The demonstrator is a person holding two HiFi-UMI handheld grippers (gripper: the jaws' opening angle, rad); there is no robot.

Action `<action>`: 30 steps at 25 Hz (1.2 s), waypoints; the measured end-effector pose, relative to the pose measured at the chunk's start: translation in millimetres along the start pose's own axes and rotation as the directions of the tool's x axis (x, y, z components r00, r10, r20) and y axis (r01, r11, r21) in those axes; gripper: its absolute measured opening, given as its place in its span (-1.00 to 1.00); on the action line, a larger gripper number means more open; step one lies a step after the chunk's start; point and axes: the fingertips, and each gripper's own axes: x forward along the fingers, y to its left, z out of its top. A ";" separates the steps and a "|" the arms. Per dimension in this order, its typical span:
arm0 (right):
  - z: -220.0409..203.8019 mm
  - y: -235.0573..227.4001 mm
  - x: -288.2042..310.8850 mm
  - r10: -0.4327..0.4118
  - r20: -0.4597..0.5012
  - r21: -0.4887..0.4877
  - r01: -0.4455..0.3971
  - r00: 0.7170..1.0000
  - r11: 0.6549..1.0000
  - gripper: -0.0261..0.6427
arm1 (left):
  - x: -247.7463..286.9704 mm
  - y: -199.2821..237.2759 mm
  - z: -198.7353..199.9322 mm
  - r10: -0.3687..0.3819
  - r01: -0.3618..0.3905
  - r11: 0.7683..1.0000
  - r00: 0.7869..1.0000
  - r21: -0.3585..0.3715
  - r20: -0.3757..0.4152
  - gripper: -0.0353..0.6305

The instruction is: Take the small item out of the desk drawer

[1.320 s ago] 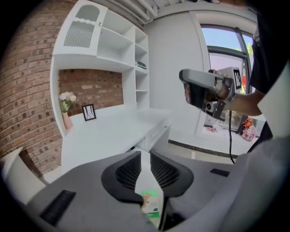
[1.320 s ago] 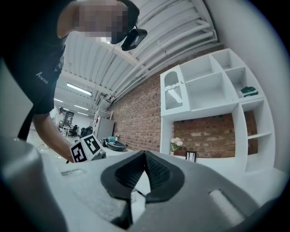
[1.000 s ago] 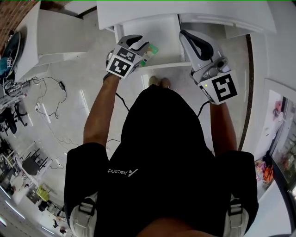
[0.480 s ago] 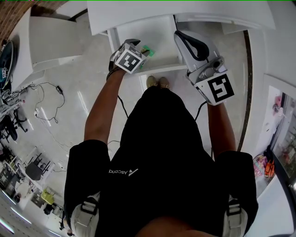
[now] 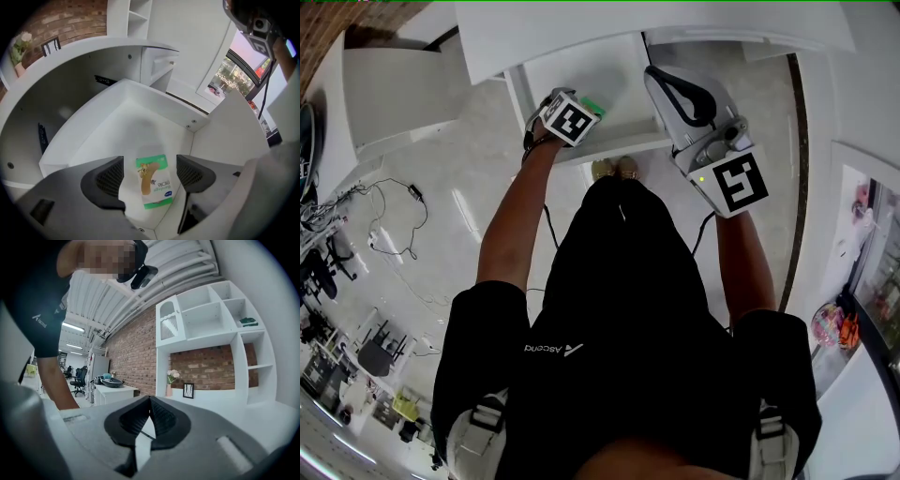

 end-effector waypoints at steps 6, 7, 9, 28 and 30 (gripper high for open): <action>-11.8 -7.9 1.8 -0.021 -0.022 0.009 0.022 1.000 1.000 -0.92 | 28.3 3.7 -11.8 -0.011 0.010 1.000 0.998 -0.028 -0.062 0.18; -14.1 -9.5 0.7 -0.025 -0.028 0.012 0.026 0.999 1.000 -0.92 | 32.6 3.4 -13.6 -0.017 0.015 0.999 0.997 -0.032 -0.073 0.19; -18.7 -12.9 -2.0 -0.034 -0.038 0.015 0.035 0.999 0.999 -0.92 | 40.9 2.6 -17.1 -0.029 0.025 0.999 0.995 -0.038 -0.096 0.21; -53.5 -35.3 -22.5 -0.099 -0.096 0.034 0.103 0.990 0.994 -0.92 | 83.0 3.4 -30.7 0.005 -0.008 1.000 0.976 -0.014 -0.216 0.24; -54.1 -34.2 -25.8 -0.101 -0.095 0.034 0.105 0.990 0.994 -0.92 | 85.7 0.9 -32.8 0.028 -0.027 1.000 0.969 0.008 -0.244 0.25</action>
